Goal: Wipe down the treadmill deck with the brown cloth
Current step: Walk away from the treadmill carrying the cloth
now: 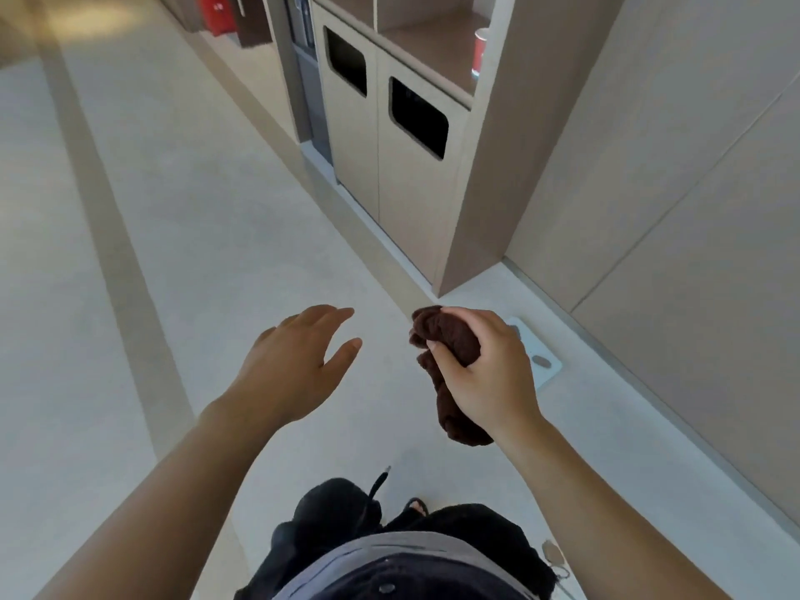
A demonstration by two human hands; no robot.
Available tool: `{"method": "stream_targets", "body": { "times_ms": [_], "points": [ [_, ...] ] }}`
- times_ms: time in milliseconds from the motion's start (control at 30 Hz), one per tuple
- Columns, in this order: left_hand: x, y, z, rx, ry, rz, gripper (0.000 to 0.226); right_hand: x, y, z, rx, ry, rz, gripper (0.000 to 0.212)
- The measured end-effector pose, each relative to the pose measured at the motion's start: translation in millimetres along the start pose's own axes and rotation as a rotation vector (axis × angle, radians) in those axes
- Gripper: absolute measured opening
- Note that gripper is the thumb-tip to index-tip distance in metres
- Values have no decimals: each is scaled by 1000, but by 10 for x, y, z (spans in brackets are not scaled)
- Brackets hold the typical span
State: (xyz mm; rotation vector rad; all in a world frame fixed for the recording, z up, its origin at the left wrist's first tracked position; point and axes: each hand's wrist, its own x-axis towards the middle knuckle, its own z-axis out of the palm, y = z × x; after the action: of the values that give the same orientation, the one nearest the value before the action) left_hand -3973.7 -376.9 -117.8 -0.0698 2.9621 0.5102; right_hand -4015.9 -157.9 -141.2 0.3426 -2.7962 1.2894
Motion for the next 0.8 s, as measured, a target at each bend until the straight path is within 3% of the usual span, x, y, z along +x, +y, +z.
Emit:
{"method": "stream_targets", "body": {
  "times_ms": [300,600,800],
  "points": [
    [2037,-707,-232,-45,-20,-96,54,2286,34,696,-51,-83,-62,34],
    [4608,-1265,-1037,-11,-35,53,53,4647,-62,1146,-59,9,1,34],
    [5850,-1423,-1310,-7,-103,116,53,5950,42,1291,-24,65,75,33]
  ]
}}
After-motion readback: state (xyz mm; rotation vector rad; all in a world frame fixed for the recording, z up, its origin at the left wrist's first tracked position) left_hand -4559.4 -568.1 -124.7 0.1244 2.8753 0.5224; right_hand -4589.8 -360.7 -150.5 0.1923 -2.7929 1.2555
